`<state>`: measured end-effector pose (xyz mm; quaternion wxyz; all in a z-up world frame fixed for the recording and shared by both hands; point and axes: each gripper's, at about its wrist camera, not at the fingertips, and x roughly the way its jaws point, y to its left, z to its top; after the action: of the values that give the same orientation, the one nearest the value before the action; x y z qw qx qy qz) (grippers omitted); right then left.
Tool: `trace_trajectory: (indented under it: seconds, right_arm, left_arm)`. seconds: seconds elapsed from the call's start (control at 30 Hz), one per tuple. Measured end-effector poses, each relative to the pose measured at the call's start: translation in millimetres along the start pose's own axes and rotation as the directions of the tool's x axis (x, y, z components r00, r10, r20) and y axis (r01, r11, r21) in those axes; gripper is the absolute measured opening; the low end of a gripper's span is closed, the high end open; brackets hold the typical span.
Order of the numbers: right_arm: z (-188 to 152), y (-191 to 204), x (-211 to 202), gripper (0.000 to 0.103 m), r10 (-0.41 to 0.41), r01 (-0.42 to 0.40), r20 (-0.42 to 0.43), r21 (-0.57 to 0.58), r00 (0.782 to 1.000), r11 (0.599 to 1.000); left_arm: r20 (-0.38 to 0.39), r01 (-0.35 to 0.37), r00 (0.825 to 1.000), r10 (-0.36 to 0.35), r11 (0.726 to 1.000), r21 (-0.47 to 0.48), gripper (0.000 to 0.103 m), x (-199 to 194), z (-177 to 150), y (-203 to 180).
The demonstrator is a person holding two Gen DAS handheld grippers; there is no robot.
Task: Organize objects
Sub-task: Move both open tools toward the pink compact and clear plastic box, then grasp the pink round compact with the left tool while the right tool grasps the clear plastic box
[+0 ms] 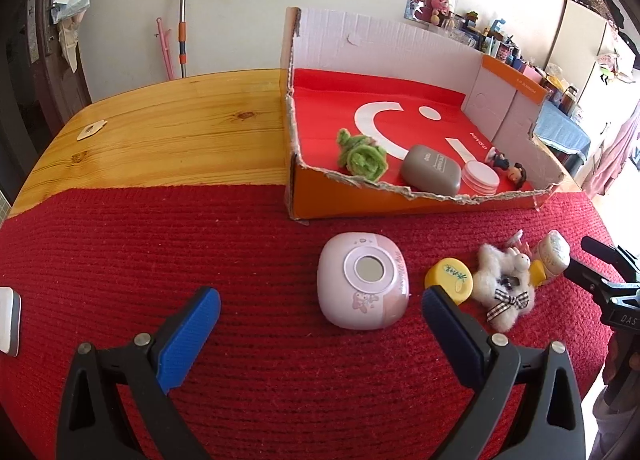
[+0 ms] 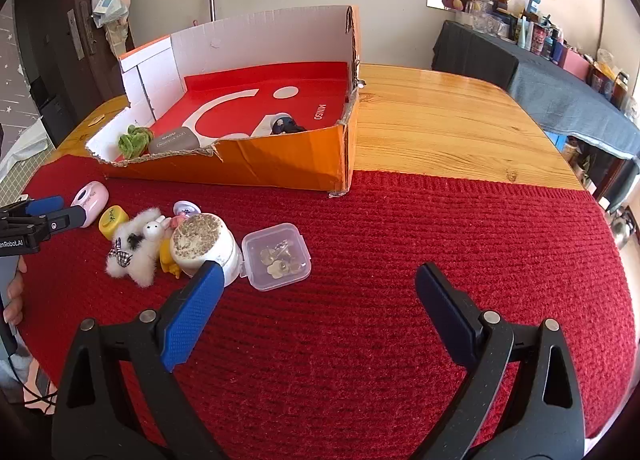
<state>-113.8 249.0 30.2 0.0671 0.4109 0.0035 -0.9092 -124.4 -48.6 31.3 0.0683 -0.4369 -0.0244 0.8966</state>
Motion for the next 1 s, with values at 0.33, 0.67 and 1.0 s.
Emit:
trace_trajectory:
  seconds: [0.33,0.67,1.0]
  right_arm:
    - [2.2,0.2,10.0,0.098,-0.031,0.028,-0.048,-0.067,0.998,0.997]
    - [11.1,-7.6,19.6,0.098,-0.062,0.057,-0.077,-0.065,0.995,0.996]
    - [12.7,2.9,22.9,0.097,-0.059,0.050,-0.082,-0.106,0.995,0.993]
  left_arm:
    - [-0.016,0.007,1.000,-0.006,0.999,0.051,0.101,8.5,4.1,-11.6]
    - [-0.024,0.009,1.000,-0.007,0.997,0.070,0.097,12.9,5.1,-13.0]
    - [-0.013,0.021,1.000,-0.020,0.994,0.109,0.084,15.5,6.6,-20.9]
